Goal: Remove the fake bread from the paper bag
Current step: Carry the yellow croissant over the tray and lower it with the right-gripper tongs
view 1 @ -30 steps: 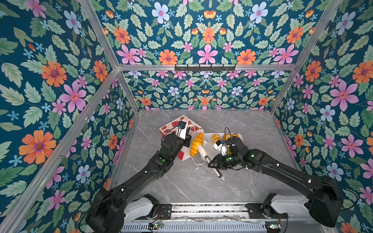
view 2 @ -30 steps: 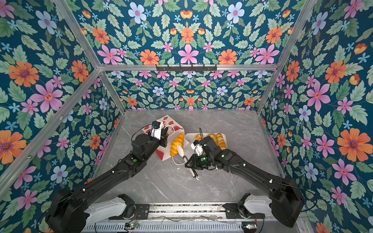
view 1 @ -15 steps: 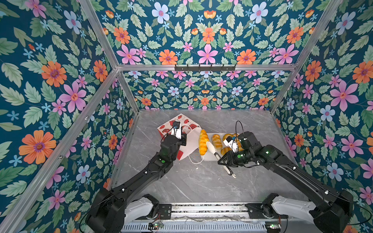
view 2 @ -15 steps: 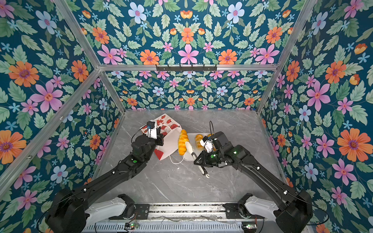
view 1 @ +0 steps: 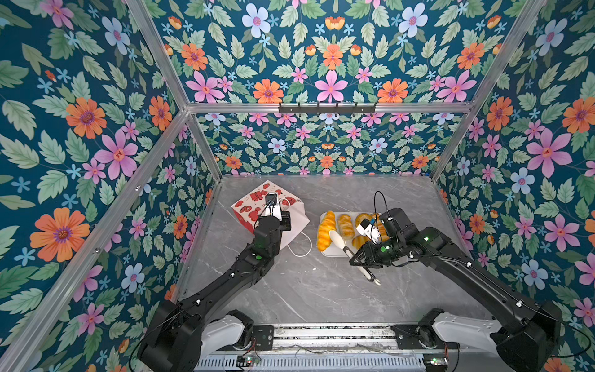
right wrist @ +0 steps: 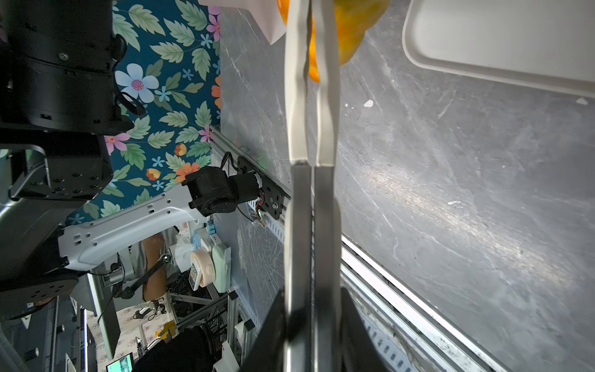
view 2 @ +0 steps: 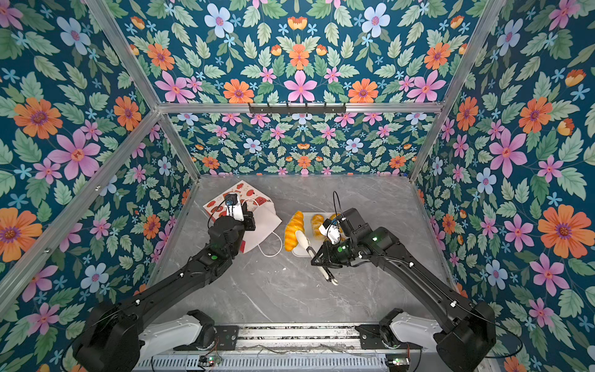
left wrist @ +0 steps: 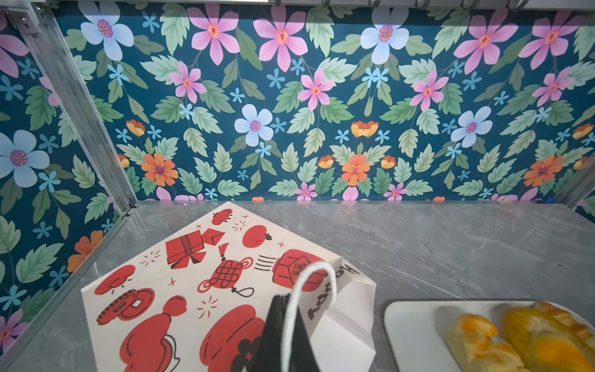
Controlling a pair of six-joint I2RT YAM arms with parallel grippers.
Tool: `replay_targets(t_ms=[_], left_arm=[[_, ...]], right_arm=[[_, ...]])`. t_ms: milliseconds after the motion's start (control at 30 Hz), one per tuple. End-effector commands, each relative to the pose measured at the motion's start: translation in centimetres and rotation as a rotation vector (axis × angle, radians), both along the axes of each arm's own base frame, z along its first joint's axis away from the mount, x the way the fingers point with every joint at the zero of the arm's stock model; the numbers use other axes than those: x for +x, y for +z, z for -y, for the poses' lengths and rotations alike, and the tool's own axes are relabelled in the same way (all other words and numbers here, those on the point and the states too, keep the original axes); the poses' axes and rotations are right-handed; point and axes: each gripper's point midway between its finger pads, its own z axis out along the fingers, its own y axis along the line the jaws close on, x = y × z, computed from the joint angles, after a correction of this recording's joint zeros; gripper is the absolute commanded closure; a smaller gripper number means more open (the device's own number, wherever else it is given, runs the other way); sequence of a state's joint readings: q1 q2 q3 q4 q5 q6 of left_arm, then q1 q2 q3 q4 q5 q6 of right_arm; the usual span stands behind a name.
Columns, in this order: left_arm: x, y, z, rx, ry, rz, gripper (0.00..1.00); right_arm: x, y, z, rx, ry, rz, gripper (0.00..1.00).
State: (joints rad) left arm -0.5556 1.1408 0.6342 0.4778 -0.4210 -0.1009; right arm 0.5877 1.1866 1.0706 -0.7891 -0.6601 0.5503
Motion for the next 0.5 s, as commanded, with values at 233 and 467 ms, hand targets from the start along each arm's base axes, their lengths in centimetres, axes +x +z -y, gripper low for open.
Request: replay_targets(t_ms=[233, 467], left_arm=[[-1.0, 1.1, -1.7, -0.040, 0.032, 0.048, 1.00], [-1.9, 0.3, -2.1, -0.083, 0.019, 0.035, 1.00]], right_arm=[[2.9, -2.4, 1.4, -0.117, 0.041, -0.012, 0.96], [4.6, -4.9, 0.5, -0.158, 0.097, -0.083, 0.96]])
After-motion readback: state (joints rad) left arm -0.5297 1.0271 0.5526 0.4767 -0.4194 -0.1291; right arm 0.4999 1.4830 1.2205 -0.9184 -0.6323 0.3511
